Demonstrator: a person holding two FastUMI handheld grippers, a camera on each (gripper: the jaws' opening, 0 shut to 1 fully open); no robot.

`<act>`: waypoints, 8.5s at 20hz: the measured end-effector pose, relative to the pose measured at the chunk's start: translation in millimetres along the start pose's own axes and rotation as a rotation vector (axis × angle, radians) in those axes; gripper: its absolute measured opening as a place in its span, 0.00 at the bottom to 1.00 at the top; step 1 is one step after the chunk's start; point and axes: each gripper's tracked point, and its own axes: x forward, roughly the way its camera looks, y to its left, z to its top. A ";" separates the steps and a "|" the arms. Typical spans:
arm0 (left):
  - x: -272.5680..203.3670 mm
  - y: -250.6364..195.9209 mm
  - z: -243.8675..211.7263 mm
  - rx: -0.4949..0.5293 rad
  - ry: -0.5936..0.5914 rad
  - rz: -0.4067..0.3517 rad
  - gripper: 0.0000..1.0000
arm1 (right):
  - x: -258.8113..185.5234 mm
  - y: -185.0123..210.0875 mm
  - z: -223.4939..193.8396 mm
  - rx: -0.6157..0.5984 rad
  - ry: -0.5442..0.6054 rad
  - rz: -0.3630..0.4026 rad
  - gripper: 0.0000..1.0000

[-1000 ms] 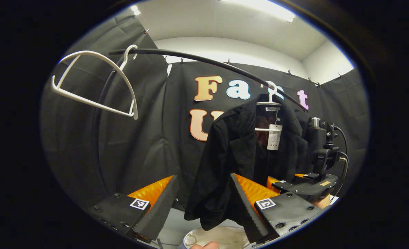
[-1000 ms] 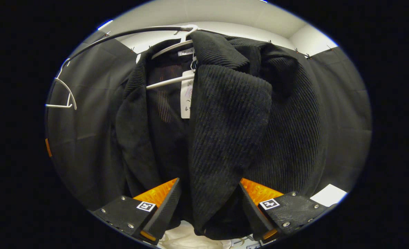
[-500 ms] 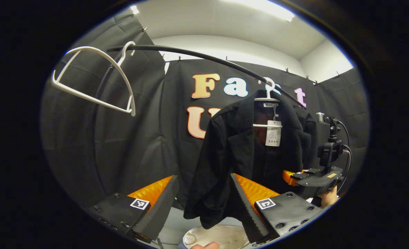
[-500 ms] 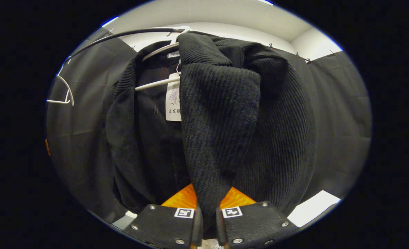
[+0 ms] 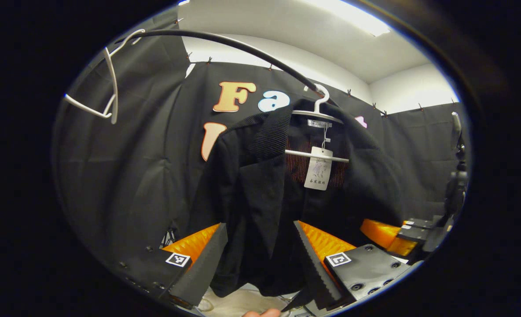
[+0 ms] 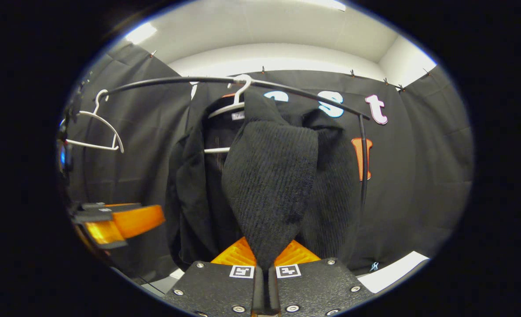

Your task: Grasp the clothes on the hanger with both hands and then place them into the laundry hamper below.

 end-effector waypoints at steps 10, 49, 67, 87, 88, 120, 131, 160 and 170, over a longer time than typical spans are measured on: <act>105.8 2.9 -43.9 0.126 0.012 0.207 0.92 | -30.7 -15.5 27.4 -0.005 -0.050 0.008 0.00; -10.7 47.2 70.9 0.149 -0.177 0.173 0.10 | -43.4 -122.8 188.8 -0.242 -0.353 -0.259 0.01; -9.6 50.3 77.0 0.127 -0.187 0.151 0.10 | 73.6 -215.0 213.2 -0.352 -0.253 -0.323 0.02; -1.1 51.8 78.4 0.130 -0.177 0.128 0.10 | 26.4 -74.4 23.0 -0.211 -0.086 -0.085 0.02; 3.4 60.1 87.8 0.129 -0.189 0.156 0.10 | 22.6 -65.8 22.7 -0.196 -0.087 -0.069 0.03; 51.2 217.9 56.0 0.250 0.060 0.468 0.11 | -6.6 23.1 -45.6 0.015 0.039 0.114 0.04; -33.2 188.6 -65.3 0.189 0.271 0.395 0.11 | -22.8 37.6 -135.4 0.047 0.250 0.158 0.04; -116.6 210.6 -336.6 0.011 0.917 0.458 0.57 | -73.1 86.9 -357.5 0.068 0.920 0.249 0.47; -115.8 217.1 -334.2 0.023 0.899 0.496 0.99 | -84.8 83.7 -371.2 0.077 0.963 0.252 0.93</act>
